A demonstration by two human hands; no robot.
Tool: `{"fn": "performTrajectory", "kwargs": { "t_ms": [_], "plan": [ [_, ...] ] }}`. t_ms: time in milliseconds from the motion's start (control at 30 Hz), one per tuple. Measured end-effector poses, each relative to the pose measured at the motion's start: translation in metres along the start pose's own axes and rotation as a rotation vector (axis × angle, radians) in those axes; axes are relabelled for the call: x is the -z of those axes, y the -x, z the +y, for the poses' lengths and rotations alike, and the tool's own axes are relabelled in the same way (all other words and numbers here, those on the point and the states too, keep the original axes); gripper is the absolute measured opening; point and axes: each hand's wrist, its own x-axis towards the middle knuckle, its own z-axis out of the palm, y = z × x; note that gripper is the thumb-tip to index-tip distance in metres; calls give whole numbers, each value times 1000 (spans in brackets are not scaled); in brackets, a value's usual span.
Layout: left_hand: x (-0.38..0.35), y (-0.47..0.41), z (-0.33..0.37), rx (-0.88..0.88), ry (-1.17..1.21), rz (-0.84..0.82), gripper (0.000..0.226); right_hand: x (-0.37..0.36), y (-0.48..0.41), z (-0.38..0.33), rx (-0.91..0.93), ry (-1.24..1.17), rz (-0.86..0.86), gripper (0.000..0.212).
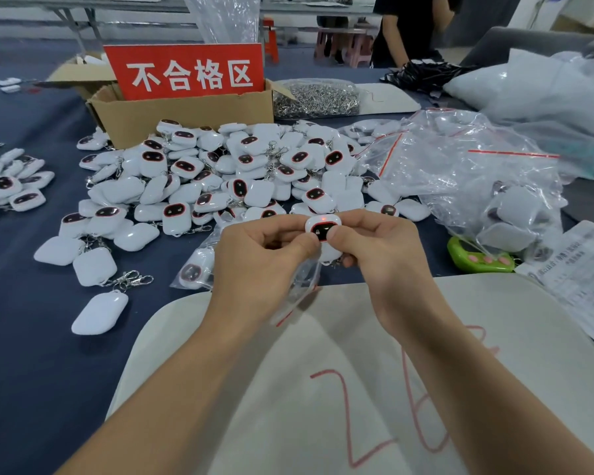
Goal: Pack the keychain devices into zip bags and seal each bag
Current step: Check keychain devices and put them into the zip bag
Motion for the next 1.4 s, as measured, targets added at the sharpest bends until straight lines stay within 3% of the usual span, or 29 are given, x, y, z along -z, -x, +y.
{"fn": "performTrajectory", "kwargs": {
  "t_ms": [267, 533, 633, 1133, 1300, 1400],
  "plan": [
    [0, 1, 5, -21, 0, 47, 23, -2, 2, 0, -6, 16, -40, 10],
    [2, -2, 1, -2, -38, 50, 32, 0, -1, 3, 58, 75, -100, 30],
    [2, -3, -1, 0, -14, 56, 26, 0, 0, 3, 45, 67, -96, 33],
    [-1, 1, 0, -59, -18, 39, 22, 3, -3, 6, 48, 87, -74, 32],
    [1, 2, 0, -76, -52, 40, 27, 4, -4, 6, 172, 119, -7, 35],
    [0, 4, -3, -86, -221, 79, 21, 9, -7, 5, 216, 100, 79, 37]
  ]
}}
